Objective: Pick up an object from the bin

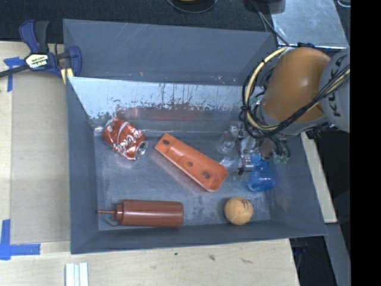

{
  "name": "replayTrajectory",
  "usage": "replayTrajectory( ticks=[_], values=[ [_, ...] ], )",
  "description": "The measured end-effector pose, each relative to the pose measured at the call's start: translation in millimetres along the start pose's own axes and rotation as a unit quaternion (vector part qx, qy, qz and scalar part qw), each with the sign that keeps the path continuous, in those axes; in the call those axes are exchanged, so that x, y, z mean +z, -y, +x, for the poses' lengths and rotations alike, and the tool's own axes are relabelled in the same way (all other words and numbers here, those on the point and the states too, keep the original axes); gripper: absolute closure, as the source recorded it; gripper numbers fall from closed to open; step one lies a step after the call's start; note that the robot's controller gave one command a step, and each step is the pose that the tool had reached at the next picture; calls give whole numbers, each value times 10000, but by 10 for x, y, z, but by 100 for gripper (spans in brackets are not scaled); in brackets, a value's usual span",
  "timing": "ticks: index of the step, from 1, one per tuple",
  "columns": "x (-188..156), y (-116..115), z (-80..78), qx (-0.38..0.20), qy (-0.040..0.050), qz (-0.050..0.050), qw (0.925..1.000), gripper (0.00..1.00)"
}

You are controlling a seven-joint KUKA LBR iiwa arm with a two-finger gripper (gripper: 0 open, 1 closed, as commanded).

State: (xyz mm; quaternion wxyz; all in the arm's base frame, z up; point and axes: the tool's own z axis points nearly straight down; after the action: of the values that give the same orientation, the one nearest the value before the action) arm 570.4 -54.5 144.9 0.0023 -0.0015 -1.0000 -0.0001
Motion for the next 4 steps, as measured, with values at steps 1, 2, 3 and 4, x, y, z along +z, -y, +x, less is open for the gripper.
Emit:
replayTrajectory(
  ticks=[1,2,3,4],
  values=[
    [-48,-2,-19,-8,42,3,10000,0],
    [672,33,-59,-13,36,4,10000,0],
    [810,48,-65,482,89,-1,9988,100],
    [779,49,-32,677,74,-1,9977,100]
  ],
)
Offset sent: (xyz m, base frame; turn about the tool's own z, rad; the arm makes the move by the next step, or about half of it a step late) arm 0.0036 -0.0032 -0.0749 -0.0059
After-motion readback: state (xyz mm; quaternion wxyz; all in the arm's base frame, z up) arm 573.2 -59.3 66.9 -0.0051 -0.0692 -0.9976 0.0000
